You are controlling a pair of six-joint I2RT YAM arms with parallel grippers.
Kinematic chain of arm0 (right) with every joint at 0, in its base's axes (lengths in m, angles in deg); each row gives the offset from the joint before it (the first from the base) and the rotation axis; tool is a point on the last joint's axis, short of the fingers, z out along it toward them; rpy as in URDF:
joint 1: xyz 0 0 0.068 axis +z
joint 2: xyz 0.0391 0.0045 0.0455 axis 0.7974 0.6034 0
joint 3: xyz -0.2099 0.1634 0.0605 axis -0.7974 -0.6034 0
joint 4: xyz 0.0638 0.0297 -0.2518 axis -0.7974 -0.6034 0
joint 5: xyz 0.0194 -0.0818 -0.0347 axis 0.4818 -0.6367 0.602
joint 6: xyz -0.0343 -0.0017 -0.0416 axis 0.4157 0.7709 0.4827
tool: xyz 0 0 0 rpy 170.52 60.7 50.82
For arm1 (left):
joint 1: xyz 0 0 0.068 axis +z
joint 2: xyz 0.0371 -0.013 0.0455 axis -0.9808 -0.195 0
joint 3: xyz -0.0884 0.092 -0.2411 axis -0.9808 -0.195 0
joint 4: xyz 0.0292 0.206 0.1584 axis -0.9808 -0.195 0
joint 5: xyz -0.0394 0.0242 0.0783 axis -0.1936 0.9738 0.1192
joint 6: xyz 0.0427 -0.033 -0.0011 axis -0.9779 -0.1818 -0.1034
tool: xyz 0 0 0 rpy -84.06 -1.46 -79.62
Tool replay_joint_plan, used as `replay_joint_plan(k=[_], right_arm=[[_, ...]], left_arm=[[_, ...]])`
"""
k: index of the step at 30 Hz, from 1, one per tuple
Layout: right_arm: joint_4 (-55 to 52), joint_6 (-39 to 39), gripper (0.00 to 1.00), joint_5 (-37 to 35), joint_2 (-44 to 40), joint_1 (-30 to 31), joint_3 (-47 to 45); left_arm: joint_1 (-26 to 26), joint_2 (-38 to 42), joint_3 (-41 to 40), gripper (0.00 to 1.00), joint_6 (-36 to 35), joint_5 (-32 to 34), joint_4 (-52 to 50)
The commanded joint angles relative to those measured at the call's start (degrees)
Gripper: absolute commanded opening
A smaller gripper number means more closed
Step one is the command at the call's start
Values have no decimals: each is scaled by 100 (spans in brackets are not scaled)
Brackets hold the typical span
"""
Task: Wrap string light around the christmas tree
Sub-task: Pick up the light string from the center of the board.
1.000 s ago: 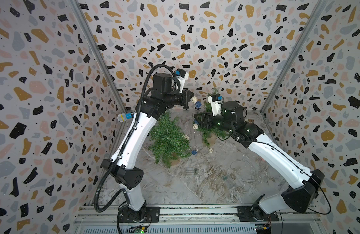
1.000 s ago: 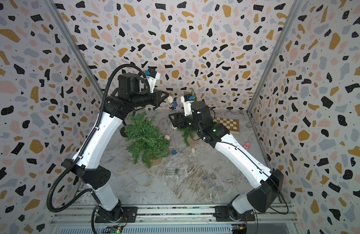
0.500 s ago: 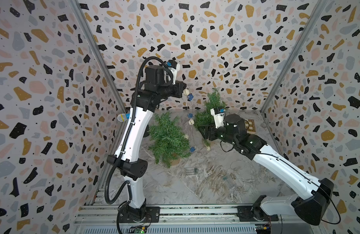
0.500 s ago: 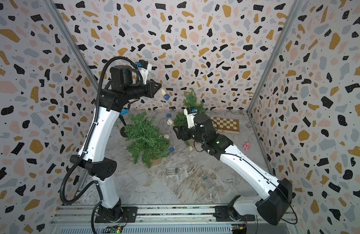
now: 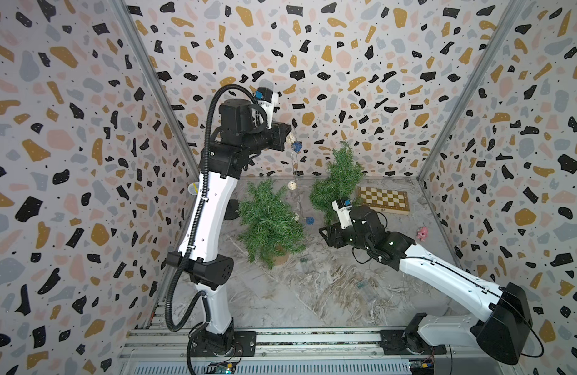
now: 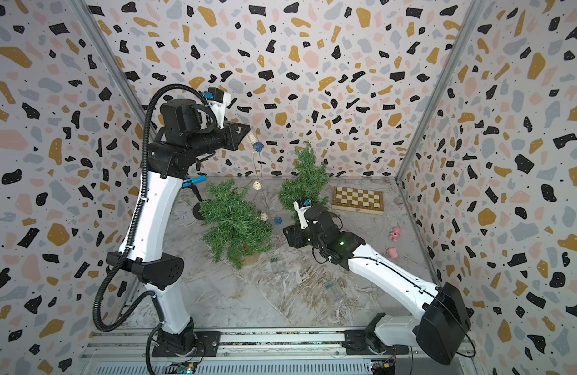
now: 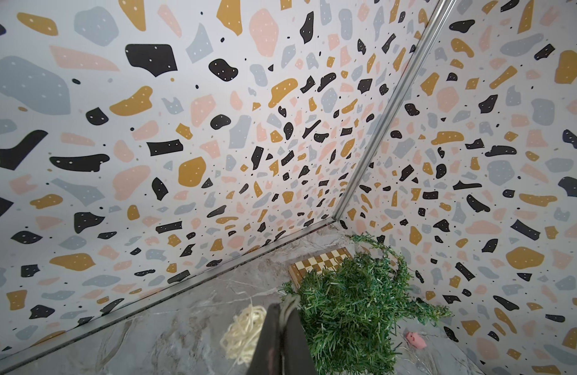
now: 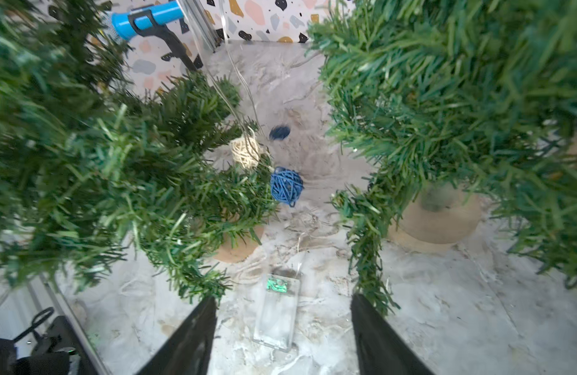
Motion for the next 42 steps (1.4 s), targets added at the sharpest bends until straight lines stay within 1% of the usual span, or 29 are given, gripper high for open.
replay_joint_plan(k=[1,3,5,8,13,17,19,21,23,25,27,31,35,37,40,42], right_arm=[[257,31,55,-247,55,24,-132],[384,76,53,-266,179,24,-239],[491,66,54,-163,364,26,-339],[708,57,64,-89,619,100,-520],[858,46,72,-76,1084,284,-724],[885,-14,75,-246,1497,479,-696],[964,-38,73,-350,1600,475,-597],[966,37,67,-500,1680,465,-352],[899,168,60,-630,1672,426,-8],[887,251,56,-615,1587,323,299],[813,276,56,-455,1534,124,694],[666,337,55,-16,1561,-291,1651],[357,523,56,234,1733,-485,2657],[427,505,59,440,1749,-571,2901],[358,532,67,624,1956,-585,3427],[369,526,67,753,2064,-579,3601]], left_arm=[[33,156,-20,0,65,-132,349],[29,177,-2,0,33,-97,354],[35,181,-9,0,-12,-1,352],[30,170,-25,0,-73,88,325],[31,237,-162,0,-19,29,364],[29,297,-193,0,-109,156,383],[29,260,-92,0,-106,137,404],[36,241,-60,0,-29,6,452],[32,268,-152,0,113,-269,564],[25,326,-336,0,311,-552,733],[16,394,-510,0,453,-770,853],[-34,584,-876,0,519,-978,912],[-93,816,-1272,0,533,-1173,1002],[-97,887,-1348,0,541,-1237,1002],[-108,964,-1462,0,576,-1301,1045],[-121,972,-1495,0,597,-1321,1072]])
